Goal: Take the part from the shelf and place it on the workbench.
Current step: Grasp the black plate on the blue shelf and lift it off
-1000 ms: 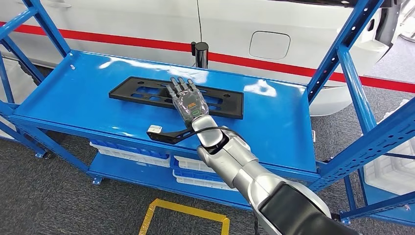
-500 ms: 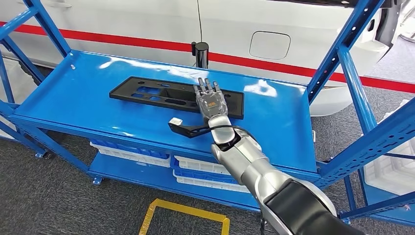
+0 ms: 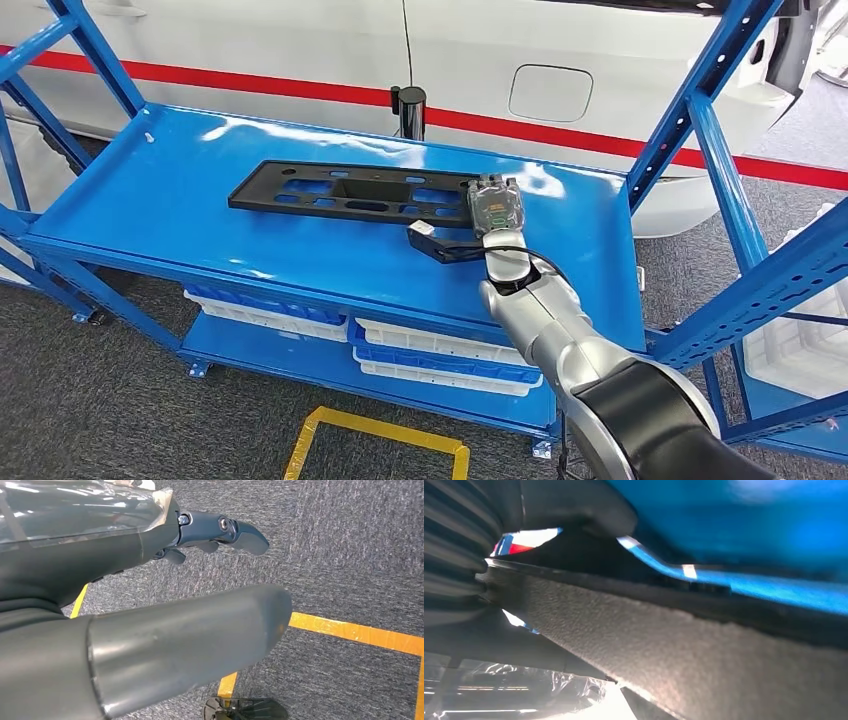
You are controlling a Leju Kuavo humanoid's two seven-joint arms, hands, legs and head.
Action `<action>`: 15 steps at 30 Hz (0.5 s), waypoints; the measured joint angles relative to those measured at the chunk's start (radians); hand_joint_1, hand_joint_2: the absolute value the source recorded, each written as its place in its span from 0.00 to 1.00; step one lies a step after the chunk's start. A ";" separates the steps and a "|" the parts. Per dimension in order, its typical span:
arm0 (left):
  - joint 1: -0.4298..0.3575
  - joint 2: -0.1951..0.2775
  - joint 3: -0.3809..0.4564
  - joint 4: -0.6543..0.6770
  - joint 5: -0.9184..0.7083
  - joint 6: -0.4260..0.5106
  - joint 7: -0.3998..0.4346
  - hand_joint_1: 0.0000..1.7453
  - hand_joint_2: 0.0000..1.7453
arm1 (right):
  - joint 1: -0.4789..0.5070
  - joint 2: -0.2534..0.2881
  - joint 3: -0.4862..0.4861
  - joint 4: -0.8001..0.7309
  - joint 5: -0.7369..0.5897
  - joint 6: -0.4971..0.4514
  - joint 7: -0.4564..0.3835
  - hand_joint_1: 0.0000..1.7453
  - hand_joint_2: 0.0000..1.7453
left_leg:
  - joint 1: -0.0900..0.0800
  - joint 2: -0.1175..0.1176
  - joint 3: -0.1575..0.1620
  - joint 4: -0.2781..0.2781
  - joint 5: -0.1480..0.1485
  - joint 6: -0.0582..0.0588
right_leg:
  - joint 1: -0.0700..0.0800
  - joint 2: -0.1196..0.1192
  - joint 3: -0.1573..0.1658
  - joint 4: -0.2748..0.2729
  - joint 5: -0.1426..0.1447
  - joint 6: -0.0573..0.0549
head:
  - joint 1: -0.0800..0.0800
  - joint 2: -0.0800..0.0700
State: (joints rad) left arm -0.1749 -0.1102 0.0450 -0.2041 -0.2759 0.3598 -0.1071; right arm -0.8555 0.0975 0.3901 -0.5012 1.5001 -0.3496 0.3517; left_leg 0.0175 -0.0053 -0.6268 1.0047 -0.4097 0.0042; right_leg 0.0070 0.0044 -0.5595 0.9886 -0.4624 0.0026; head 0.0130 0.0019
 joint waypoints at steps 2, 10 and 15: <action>-0.002 0.000 0.000 0.000 -0.004 0.000 0.002 0.00 0.00 | 0.001 -0.004 -0.012 0.002 0.002 -0.004 -0.004 1.00 1.00 | 0.000 0.000 0.000 0.000 0.000 0.000 | 0.000 0.000 0.000 0.000 0.000 0.000 | 0.000 0.000; -0.012 0.000 0.000 0.000 -0.021 0.000 0.004 0.00 0.00 | -0.001 -0.007 -0.050 -0.005 0.010 -0.033 -0.043 1.00 1.00 | 0.000 0.000 0.000 0.000 0.000 0.000 | 0.000 0.000 0.001 0.000 0.000 0.000 | 0.000 0.000; -0.015 0.000 0.001 0.000 -0.028 0.002 0.004 0.00 0.00 | 0.004 -0.006 -0.062 -0.026 0.010 -0.046 -0.072 1.00 1.00 | 0.000 0.000 0.000 0.000 0.000 0.000 | 0.000 0.000 0.001 0.000 0.000 0.000 | 0.000 0.000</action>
State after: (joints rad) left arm -0.1894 -0.1106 0.0459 -0.2041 -0.3035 0.3615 -0.1034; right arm -0.8520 0.0911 0.3277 -0.5277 1.5104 -0.3960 0.2795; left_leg 0.0177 -0.0053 -0.6263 1.0046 -0.4097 0.0042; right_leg 0.0071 0.0044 -0.5585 0.9886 -0.4624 0.0026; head 0.0130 0.0019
